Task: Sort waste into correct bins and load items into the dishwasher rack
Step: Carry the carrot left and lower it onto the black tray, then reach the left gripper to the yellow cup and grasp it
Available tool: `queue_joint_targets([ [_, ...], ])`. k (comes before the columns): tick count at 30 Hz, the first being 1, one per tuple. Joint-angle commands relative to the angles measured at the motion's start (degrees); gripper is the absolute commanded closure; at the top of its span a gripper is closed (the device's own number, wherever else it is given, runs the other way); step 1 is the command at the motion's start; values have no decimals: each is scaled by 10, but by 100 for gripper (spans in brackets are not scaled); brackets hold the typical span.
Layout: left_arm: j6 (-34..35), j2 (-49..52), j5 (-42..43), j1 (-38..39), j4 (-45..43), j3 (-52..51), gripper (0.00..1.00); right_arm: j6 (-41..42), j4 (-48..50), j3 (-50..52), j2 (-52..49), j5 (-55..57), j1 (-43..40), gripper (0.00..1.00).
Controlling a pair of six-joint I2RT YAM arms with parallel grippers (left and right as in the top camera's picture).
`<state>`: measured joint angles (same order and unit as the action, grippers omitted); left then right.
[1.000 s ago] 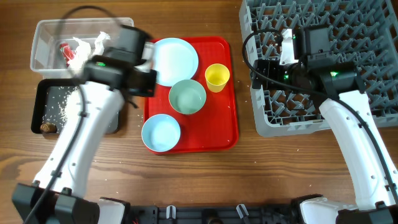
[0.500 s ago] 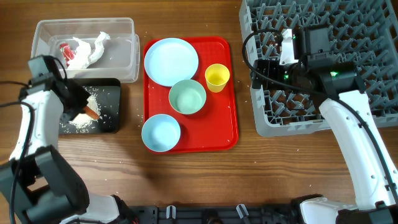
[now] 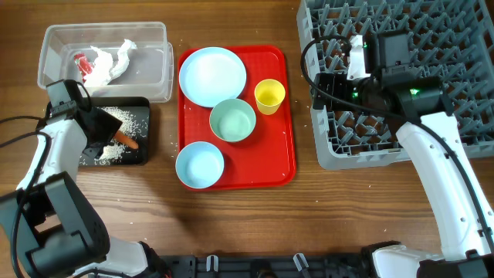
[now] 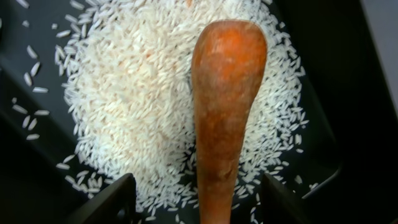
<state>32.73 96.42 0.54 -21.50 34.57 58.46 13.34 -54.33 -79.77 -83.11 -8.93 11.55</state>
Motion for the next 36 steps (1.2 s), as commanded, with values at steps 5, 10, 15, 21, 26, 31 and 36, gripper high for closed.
queue_joint_targets([
  [5, -79, -124, 40, 37, 63, 43, 29, 7, 42, -11, -4, -31, 2, 0],
  [10, -80, -190, 89, 131, 64, 45, 34, -23, 61, -11, -4, -62, 2, 0],
  [15, -81, -192, 88, 245, 51, 45, 31, -29, 64, -11, -4, -77, 2, 0],
  [21, -81, -192, 89, 303, 43, 45, 27, -28, 79, -17, -4, -74, 30, 1],
  [26, -84, -192, 88, 334, 43, 45, 23, -17, 106, -20, -28, -19, 71, 4],
  [31, -95, -192, 78, 360, 43, 45, 20, -11, 119, -20, -87, -10, 96, 4],
  [36, -100, -192, 78, 370, 43, 45, 18, 19, 138, -20, -136, -8, 108, 4],
])
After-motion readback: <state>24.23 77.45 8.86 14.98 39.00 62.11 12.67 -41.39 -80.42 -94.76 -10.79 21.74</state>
